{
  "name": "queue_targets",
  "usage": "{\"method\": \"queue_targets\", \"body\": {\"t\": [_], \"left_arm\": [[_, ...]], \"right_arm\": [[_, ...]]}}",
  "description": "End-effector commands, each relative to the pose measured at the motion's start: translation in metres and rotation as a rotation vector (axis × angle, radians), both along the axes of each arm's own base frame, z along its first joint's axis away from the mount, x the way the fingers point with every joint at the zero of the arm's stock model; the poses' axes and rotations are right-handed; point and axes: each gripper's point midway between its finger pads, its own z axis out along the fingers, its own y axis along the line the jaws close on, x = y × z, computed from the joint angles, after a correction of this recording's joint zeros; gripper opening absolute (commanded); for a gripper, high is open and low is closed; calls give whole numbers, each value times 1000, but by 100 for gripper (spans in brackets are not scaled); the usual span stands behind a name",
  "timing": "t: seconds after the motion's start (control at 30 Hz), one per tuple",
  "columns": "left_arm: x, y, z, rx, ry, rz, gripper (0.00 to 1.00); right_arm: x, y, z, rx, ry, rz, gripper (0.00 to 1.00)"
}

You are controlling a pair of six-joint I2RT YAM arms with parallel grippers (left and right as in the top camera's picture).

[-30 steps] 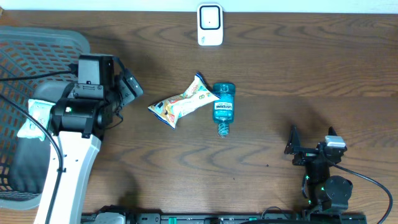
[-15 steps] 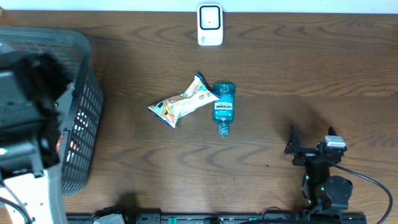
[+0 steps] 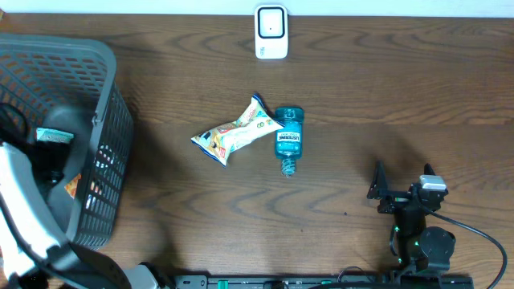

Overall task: Scan the item barcode
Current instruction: 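Return the left gripper into the basket and grasp the orange box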

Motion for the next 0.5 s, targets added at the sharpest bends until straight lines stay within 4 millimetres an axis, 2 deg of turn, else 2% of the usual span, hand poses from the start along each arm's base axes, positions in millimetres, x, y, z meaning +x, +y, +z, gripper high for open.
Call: {"method": "queue_targets", "body": {"t": [0.0,0.13,0.17,0.23,0.47], "left_arm": [[-8,-21,-33,-117,20,267,98],[-14,-27,-68,-126,29,452,98],[-12,-26,-83,-113,4,509,98],[-7,-22,-96,-95,-39,538,98],[11,-8,-123,-42,-165,536,98]], "right_arm": [[0,1,-1,5,2,3,99],[0,1,-1,5,2,3,99],[0,1,-1,5,2,3,99],[0,1,-1,5,2,3,99],[0,1,-1,5,2,3,99]]}}
